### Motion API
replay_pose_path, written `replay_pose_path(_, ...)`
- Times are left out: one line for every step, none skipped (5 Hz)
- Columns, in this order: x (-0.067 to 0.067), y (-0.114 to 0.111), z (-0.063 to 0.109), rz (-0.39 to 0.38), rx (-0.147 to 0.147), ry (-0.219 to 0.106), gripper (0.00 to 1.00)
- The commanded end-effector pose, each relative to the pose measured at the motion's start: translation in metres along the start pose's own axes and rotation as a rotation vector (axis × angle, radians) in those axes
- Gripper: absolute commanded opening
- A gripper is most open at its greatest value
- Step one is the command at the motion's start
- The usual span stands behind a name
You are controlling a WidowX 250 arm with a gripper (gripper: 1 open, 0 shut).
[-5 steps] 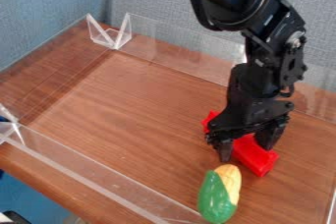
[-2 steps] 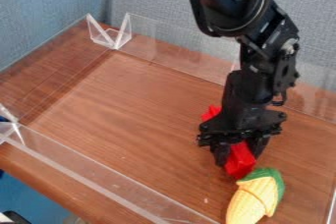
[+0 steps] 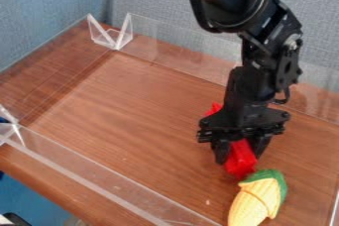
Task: Put the red object to the left side of the table
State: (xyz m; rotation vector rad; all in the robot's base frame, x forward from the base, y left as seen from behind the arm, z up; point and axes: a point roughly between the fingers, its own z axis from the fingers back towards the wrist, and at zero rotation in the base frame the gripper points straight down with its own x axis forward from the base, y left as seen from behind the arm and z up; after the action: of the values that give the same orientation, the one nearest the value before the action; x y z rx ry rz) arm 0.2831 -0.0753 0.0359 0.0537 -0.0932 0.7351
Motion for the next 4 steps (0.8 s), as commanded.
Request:
replay_pose_path(0.008,-0.006,0.027,-0.018,-0.070,-0.048,0.00)
replay_pose_path(0.009,-0.005,0.030,-0.043,-0.070,-0.052,0.00)
replay_pose_path(0.010,-0.003,0.035,-0.065,-0.071,-0.058,0.00)
replay_pose_path(0.011,-0.001,0.041,-0.084,-0.073,-0.063,0.00)
